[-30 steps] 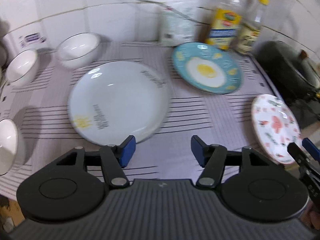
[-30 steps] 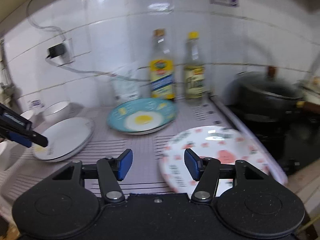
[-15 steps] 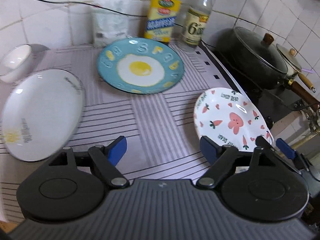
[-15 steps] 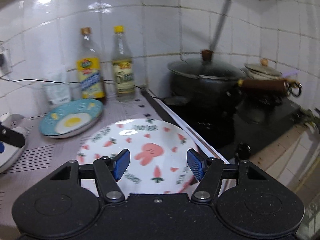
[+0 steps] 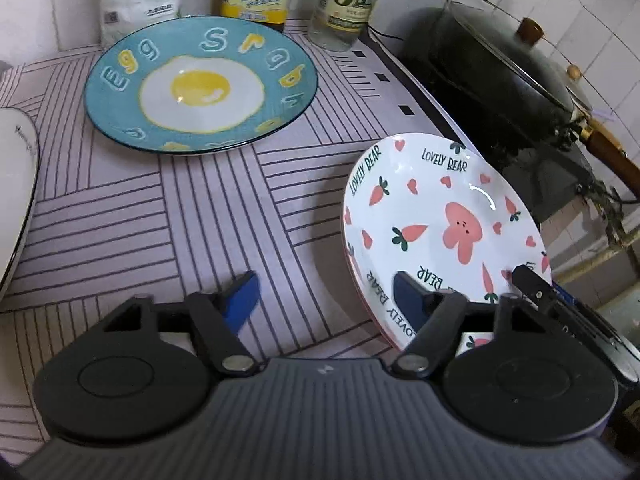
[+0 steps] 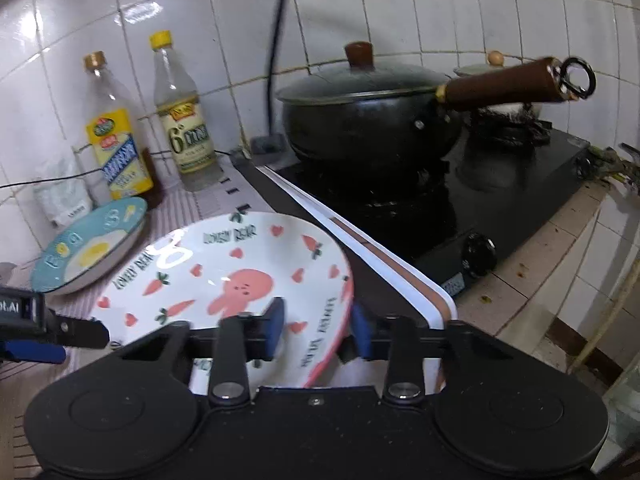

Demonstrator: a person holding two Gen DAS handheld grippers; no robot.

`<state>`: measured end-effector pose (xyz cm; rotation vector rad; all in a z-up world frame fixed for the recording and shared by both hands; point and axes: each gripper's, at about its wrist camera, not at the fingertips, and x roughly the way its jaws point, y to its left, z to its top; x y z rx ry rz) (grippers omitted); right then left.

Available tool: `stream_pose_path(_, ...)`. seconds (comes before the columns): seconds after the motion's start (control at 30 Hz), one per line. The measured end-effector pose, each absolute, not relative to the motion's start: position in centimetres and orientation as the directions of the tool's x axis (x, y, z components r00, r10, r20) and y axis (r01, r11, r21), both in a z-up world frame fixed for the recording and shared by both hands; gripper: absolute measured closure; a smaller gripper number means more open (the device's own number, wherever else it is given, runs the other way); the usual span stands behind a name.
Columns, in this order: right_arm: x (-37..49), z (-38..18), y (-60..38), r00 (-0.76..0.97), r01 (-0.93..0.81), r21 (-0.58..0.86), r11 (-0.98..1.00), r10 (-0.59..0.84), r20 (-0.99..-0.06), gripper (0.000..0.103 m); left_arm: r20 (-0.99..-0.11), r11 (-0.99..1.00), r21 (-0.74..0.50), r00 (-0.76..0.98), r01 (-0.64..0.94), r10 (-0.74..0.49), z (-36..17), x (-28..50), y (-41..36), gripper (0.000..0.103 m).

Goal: Organize plates and bowls
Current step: 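Move both grippers to the Lovely Bear plate and grip its rim, then lift the Lovely Bear plate with both grippers and carry it over the white plate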

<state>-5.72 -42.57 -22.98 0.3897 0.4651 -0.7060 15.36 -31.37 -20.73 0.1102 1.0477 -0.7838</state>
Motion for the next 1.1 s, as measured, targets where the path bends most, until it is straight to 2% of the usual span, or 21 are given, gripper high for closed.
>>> stream_pose_path(0.03, -5.7, -23.1, -42.9, 0.665, 0.692, 0.186, 0.698, -0.515, -0.541, 0.079, -0.810, 0.726, -0.247, 0.275, 0.642, -0.519, -20.7, 15.2, -31.7, 0.047)
stream_pose_path(0.07, -5.8, -23.3, -43.1, 0.669, 0.688, 0.200, 0.698, -0.502, -0.548, 0.079, -0.810, 0.714, -0.239, 0.270, 0.658, -0.520, -20.7, 15.1, -31.9, 0.051)
stream_pose_path(0.1, -6.0, -23.4, -43.3, 0.678, 0.685, 0.227, 0.693, -0.491, -0.546, 0.079, -0.812, 0.704, -0.249, 0.254, 0.665, -0.526, -20.7, 15.1, -32.1, 0.058)
stream_pose_path(0.2, -6.0, -23.5, -43.4, 0.682, 0.682, 0.241, 0.690, -0.481, -0.551, 0.079, -0.811, 0.693, -0.302, 0.205, 0.654, -0.547, -20.7, 15.5, -32.2, 0.070)
stream_pose_path(0.37, -6.2, -24.0, -43.8, 0.710, 0.664, 0.305, 0.683, -0.449, -0.543, 0.077, -0.795, 0.678, -0.362, 0.167, 0.640, -0.583, -21.2, 15.7, -32.8, 0.086)
stream_pose_path(0.53, -6.1, -24.5, -44.2, 0.732, 0.647, 0.324, 0.690, -0.442, -0.519, 0.077, -0.791, 0.697, -0.375, 0.181, 0.611, -0.585, -21.4, 15.6, -33.0, 0.086)
stream_pose_path(0.83, -6.0, -23.5, -42.6, 0.766, 0.573, 0.327, 0.751, -0.351, -0.538, 0.078, -0.820, 0.705, -0.227, 0.259, 0.672, -0.511, -19.0, 15.6, -30.8, 0.086)
stream_pose_path(1.1, -5.2, -23.5, -39.7, 0.816, 0.468, 0.359, 0.807, -0.239, -0.526, 0.078, -0.832, 0.752, -0.188, 0.304, 0.632, -0.463, -17.1, 15.6, -26.1, 0.086)
